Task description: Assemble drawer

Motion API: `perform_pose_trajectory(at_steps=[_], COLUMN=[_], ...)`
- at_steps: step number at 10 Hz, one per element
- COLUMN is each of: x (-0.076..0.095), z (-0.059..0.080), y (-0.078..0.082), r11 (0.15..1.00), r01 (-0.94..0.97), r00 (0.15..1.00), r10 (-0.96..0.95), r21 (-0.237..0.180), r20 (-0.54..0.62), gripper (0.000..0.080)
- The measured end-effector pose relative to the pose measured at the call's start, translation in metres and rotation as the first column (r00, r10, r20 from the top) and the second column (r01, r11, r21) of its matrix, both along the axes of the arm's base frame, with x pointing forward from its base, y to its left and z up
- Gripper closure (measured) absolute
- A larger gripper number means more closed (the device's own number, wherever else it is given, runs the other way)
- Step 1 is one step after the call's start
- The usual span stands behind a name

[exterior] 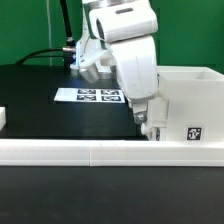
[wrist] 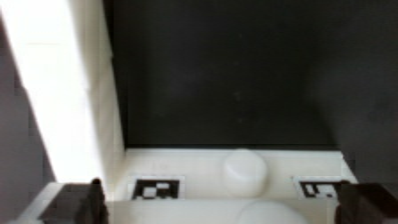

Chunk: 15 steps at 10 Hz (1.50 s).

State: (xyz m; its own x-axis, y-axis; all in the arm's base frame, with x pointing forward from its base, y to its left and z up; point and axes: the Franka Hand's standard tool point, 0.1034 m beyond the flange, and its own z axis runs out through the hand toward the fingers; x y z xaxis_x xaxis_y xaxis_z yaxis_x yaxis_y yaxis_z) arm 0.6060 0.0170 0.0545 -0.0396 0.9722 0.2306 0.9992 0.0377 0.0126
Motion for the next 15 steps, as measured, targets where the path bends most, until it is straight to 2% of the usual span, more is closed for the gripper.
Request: perform_pose_trajectory(at_steps=[4,7,10,11,12,13,15], x=[0.001,0.002,0.005,0.005,0.006,0.004,0.005], z=[0.0,-0.001,0.002,0.002,0.001,0.0,0.0], y=[0.011,0.007,0.02,0.019,0.014,-0.001,-0.043], r11=[1.0,1.0,0.999,0.999,0.999,0.999,0.998], r01=[0.003,-0.001,0.014,0.031,0.029,-0.005,-0.029], r00=[1.0,1.0,1.0,0.999,0.999,1.0,0.999], r10=[-0.003,0.001,-0.013,-0.03,-0.028,0.005,0.03], r21=[-0.023,-0.022,-0.031,-0.033,-0.035,-0.042,-0.057], r20=[0.002,0.004,0.024,0.019,0.021,0.011,0.013], gripper=[0.0151,0.0151,0.0151,0.0151,0.0151,0.0151,0.0151])
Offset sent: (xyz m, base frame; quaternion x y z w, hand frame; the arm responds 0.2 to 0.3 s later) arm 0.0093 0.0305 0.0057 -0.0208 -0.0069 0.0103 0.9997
